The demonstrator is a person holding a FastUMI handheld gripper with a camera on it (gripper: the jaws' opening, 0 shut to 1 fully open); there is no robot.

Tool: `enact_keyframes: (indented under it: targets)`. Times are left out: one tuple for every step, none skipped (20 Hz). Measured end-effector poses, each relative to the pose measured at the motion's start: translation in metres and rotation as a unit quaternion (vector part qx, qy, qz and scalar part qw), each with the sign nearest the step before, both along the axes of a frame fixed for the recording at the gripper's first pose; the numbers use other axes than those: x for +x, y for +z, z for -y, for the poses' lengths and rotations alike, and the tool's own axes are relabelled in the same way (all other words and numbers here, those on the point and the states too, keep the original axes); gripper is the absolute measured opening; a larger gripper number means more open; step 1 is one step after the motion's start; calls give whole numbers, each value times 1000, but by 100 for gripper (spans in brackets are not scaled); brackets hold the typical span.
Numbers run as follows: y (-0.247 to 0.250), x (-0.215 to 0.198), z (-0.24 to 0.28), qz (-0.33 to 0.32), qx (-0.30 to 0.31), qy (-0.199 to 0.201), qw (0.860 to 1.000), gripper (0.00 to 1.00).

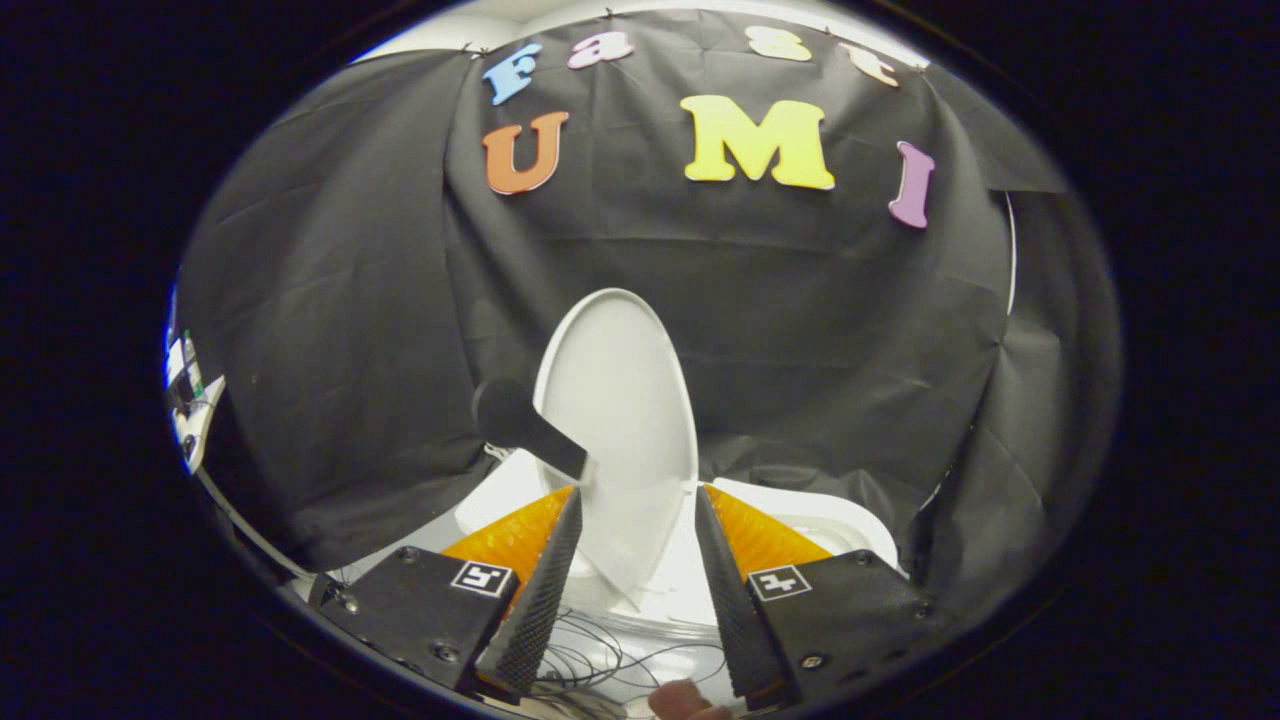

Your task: Open the toilet lid.

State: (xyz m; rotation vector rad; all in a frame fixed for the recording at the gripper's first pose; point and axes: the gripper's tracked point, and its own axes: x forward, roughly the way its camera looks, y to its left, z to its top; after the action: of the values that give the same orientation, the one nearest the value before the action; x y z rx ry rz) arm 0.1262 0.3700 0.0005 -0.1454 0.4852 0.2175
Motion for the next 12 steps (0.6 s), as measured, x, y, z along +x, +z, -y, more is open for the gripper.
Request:
enact_keyframes:
  targets:
    - [-3,-3,9,-3,4,-5,1000,72]
    - [-6,-4,17,-7,9,-10,1000,72]
    - [-8,-5,25,-9,12,-15,1000,72]
    - [-10,-6,32,-9,15,-20,1000,72]
    - [-10,-8,38,-6,16,-25,1000,72]
    - [-9,-8,44,-2,18,-25,1000,72]
    - [-6,-10,49,7,19,-25,999,72]
    - [-2,-13,54,17,19,-23,999,72]
    - [2,-16,60,31,18,-21,999,72]
    - [7,-20,67,47,16,-20,999,72]
    - [11,-26,78,65,12,-21,998,72]
    - [14,-31,90,82,7,-24,996,72]
